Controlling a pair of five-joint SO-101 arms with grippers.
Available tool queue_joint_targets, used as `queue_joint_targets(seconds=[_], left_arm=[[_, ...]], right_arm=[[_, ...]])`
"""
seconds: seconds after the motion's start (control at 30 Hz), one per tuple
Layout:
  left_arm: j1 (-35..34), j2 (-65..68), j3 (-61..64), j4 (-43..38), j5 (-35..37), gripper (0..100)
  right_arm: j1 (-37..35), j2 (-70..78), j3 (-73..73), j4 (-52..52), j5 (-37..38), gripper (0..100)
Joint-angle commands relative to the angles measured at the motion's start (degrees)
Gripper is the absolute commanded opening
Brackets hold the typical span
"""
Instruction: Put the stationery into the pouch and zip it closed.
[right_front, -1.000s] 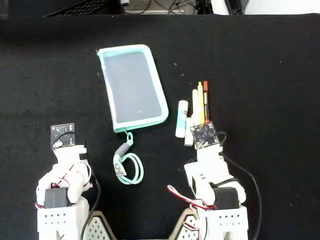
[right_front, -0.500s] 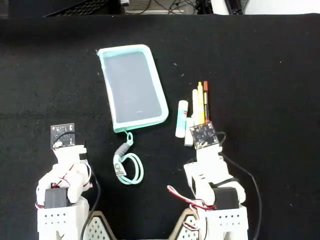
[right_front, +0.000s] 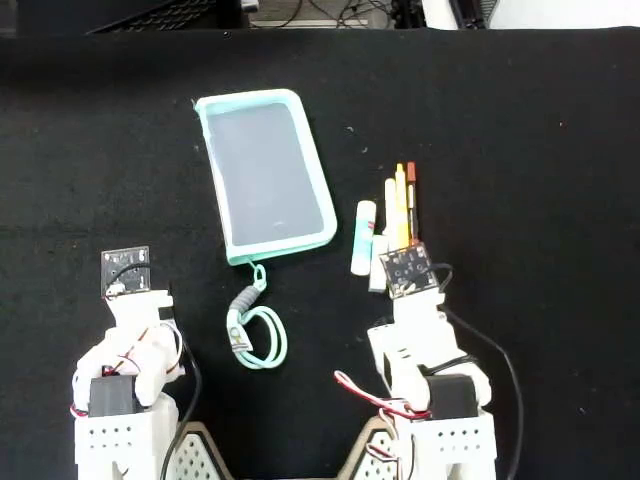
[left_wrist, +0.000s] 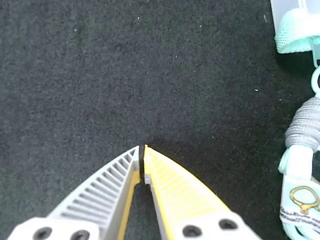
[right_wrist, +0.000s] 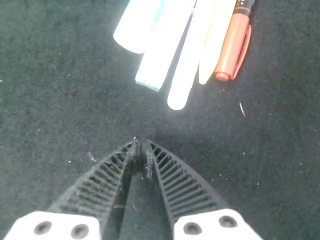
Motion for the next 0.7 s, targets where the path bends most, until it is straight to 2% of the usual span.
queue_joint_targets(seconds=[0.0,0.27,0.4,0.53,0.67], left_arm=[[-0.13,0.0,0.92,0.09,0.18,3],[-0.04,0.0,0.92,0.09,0.18,3],[-0.04,0.0,0.92,0.09,0.18,3],[-0.04,0.0,0.92,0.09,0.18,3],[-0.04,0.0,0.92,0.09,0.18,3]], right_arm=[[-0.44,-3.65,-0.13,0.26,-0.44,1.2],[-0.53,-3.82,-0.13,-0.26,-0.18,1.2],[-1.58,-3.91,-0.13,-11.08,-0.09,6.6],[-8.88,-3.91,-0.13,-19.08,-0.44,21.2],[-23.38,-3.38,-1.1,-20.84,-0.44,18.8]])
